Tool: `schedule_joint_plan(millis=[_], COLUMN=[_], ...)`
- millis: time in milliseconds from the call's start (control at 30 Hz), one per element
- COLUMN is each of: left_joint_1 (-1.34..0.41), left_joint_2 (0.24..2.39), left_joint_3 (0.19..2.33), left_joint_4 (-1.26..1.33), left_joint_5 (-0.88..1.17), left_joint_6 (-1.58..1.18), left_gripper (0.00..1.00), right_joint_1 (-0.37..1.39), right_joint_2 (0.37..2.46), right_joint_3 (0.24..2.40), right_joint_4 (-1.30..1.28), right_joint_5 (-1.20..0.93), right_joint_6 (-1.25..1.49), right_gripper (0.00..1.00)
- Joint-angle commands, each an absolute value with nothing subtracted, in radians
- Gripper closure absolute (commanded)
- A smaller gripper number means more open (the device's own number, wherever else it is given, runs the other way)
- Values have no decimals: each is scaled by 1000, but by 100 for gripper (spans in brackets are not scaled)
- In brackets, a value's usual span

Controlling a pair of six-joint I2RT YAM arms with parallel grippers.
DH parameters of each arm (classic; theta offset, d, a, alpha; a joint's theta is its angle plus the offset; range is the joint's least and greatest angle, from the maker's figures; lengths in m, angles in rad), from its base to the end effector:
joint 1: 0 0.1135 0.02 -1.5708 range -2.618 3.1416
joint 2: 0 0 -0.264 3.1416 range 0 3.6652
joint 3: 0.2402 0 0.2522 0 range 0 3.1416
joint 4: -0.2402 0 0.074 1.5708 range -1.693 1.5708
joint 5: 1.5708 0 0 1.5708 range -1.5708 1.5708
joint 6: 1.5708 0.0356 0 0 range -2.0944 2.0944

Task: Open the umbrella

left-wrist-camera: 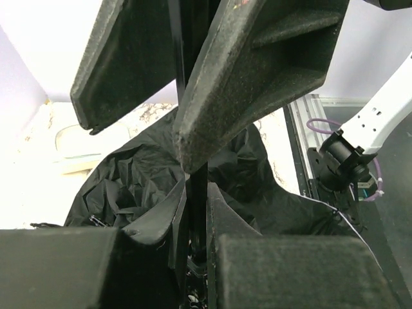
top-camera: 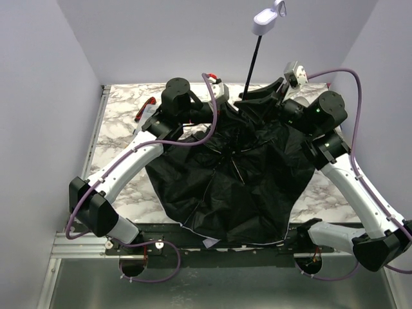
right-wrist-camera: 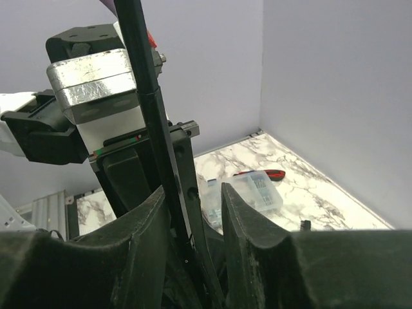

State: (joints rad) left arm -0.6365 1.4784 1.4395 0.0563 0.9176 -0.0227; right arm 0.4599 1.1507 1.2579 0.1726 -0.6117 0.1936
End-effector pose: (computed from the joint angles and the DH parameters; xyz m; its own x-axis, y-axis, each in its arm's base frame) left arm 0.2553 -0.2239 0.4285 -0.0087 -0.0107 -0.9999 0.9998 0.0165 -0.0089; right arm 0.2137 0.1287 0.4689 0.0778 0.2143 -0.9737 -0.8895 0.4559 0.0293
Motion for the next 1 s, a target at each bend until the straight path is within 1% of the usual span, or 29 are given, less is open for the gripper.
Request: schedule_joint_plan(millis=[0, 33, 67, 100, 133, 167, 200, 233, 267, 300, 467, 700, 833, 967], left_joint_1=[-652, -652, -652, -652, -652, -652, -653, -652, -653, -653, -652, -652, -636, -570], left_joint_2=[1488, 1497, 1500, 1496, 1489, 1479, 1466, 1456, 1444, 1437, 1414, 1359, 1325, 1302], left_joint_3=[1516, 1526, 1532, 1527, 1516, 1497, 1477, 1449, 1431, 1406, 1313, 1174, 1098, 1031], left_joint_4=[34, 19, 5, 2, 2, 3, 2, 2, 2, -29, -90, -214, -307, -408], left_joint_5=[954, 954, 953, 951, 945, 933, 917, 893, 873, 840, 714, 681, 631, 615], left_joint_6=[-5, -8, -5, -5, -5, -5, -5, -5, 30, 41, 149, 279, 380, 456], left_gripper=[100, 100, 100, 99, 92, 79, 69, 60, 56, 53, 49, 35, 33, 33], right_joint_1=[458, 459, 458, 458, 458, 458, 458, 457, 457, 458, 459, 457, 457, 457], right_joint_2=[1165, 1166, 1165, 1163, 1164, 1163, 1166, 1169, 1172, 1174, 1183, 1203, 1211, 1219], right_joint_3=[1239, 1241, 1242, 1245, 1246, 1250, 1254, 1259, 1263, 1264, 1261, 1285, 1292, 1307], right_joint_4=[194, 193, 190, 191, 194, 193, 192, 193, 198, 208, 244, 286, 325, 347], right_joint_5=[-600, -601, -600, -586, -568, -545, -527, -518, -516, -515, -496, -385, -351, -320], right_joint_6=[176, 171, 163, 159, 157, 157, 156, 153, 151, 154, 156, 84, 60, 42], right_gripper=[71, 80, 94, 99, 100, 100, 100, 100, 100, 100, 100, 100, 100, 100])
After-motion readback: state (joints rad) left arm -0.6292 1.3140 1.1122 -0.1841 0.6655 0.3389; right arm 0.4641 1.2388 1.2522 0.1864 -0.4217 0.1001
